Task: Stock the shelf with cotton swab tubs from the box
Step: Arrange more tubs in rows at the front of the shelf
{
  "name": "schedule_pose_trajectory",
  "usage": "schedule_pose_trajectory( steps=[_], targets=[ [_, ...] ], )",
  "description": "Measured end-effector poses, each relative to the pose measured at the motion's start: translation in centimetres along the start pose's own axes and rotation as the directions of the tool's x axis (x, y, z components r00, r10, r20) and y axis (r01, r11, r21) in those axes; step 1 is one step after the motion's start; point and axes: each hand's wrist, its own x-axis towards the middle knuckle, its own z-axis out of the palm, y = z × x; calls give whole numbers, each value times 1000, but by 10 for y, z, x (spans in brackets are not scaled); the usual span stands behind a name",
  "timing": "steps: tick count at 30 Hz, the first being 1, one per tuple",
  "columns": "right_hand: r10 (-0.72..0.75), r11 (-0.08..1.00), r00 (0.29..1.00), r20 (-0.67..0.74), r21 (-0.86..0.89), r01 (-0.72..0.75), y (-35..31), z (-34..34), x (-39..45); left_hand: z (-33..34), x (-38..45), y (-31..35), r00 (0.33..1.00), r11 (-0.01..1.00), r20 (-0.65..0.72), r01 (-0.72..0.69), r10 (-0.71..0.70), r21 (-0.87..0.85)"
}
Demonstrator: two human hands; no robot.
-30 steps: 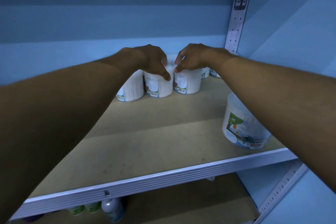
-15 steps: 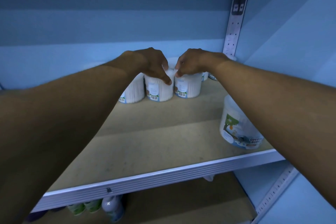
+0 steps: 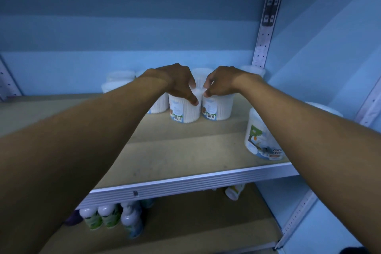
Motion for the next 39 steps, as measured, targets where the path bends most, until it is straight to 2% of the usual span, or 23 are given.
schedule_pose_trajectory(
  steps=[8,17,25,35,39],
  targets=[
    [-8,999,1000,30,-33,9,-14,-4,-38,-3,-40,8,1000,999,13,12,-12,-36],
    [-53,998,998,38,-30,54,-26,-9,-85,-4,-85,18,1000,999,-7,-29,29,19],
    [-87,995,995,50,47,85,-25,-13,-114,-11,-115,28,1000,1000,-1,-13,13,13],
    [-143,961,989,46,246,127,-10,-6,-132,5,-133,30,993,998,-115,24,-31,-63],
    [-154,970,985,73,200,137,-9,-11,-131,0,-137,30,997,996,-71,16,-22,-84]
  ],
)
